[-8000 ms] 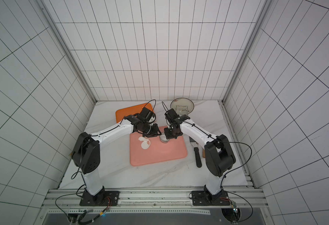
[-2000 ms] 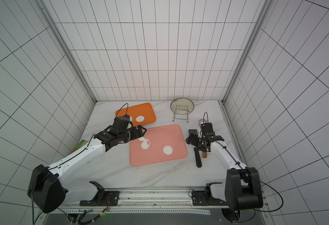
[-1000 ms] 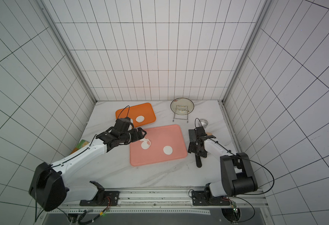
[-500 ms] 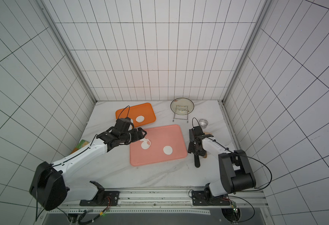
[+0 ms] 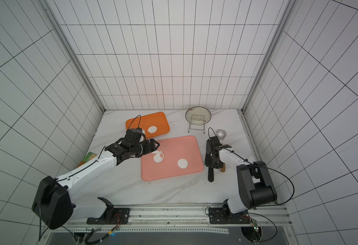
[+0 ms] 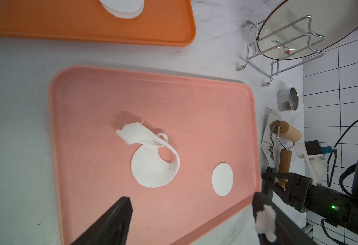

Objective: Roll out the dumpling wrappers from the dough
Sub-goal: Pick up the spatula from the center of the board.

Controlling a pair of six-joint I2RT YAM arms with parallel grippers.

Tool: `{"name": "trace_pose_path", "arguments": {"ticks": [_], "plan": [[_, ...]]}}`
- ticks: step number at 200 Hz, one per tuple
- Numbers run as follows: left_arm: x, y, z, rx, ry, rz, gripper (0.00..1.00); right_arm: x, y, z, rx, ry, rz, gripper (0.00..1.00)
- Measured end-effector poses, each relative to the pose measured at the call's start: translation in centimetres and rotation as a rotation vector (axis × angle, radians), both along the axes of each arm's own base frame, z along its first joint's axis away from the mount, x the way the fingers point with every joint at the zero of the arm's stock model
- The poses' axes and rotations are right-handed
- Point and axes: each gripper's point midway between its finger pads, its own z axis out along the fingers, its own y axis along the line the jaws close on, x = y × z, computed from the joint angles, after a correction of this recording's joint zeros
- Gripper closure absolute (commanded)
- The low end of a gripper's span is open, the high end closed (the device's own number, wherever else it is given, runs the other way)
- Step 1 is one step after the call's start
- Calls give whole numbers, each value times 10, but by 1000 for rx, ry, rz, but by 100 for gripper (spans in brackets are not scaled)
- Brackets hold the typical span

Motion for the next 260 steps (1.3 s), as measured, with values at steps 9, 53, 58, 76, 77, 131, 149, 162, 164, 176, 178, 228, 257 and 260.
{"name": "trace_pose_path", "arguments": {"ticks": [9,53,58,76,77,131,149,162,164,176,178,228,257,260], "plan": [[0,0,0,-1,0,0,12,0,0,0,1,-1,1,92],[1,0,0,-3,-1,0,12,-6,2,1,9,17,20,83],[1,0,0,-3,-1,0,12,-7,2,1,9,20,23,78],[1,0,1,-6,0,2,12,-7,2,0,8,26,25,58],[1,0,1,-6,0,1,12,-7,2,0,8,26,24,57],[1,-1,1,-10,0,3,12,-11,5,0,9,40,45,54],[1,-1,1,-13,1,2,12,-13,5,0,2,45,53,57],[0,-2,1,-16,3,0,12,-14,4,-1,-2,49,56,64],[0,-2,1,-16,3,1,12,-14,4,-1,-3,49,57,66],[0,-2,2,-18,3,1,12,-15,3,-1,-9,56,59,73],[0,-2,2,-18,3,2,12,-15,3,-1,-9,57,61,74],[2,-1,2,-22,1,8,12,-15,4,-1,-18,88,65,98],[2,2,0,-22,4,13,12,-15,5,4,-10,73,67,100],[2,2,0,-23,4,13,12,-15,5,5,-8,69,68,100]]}}
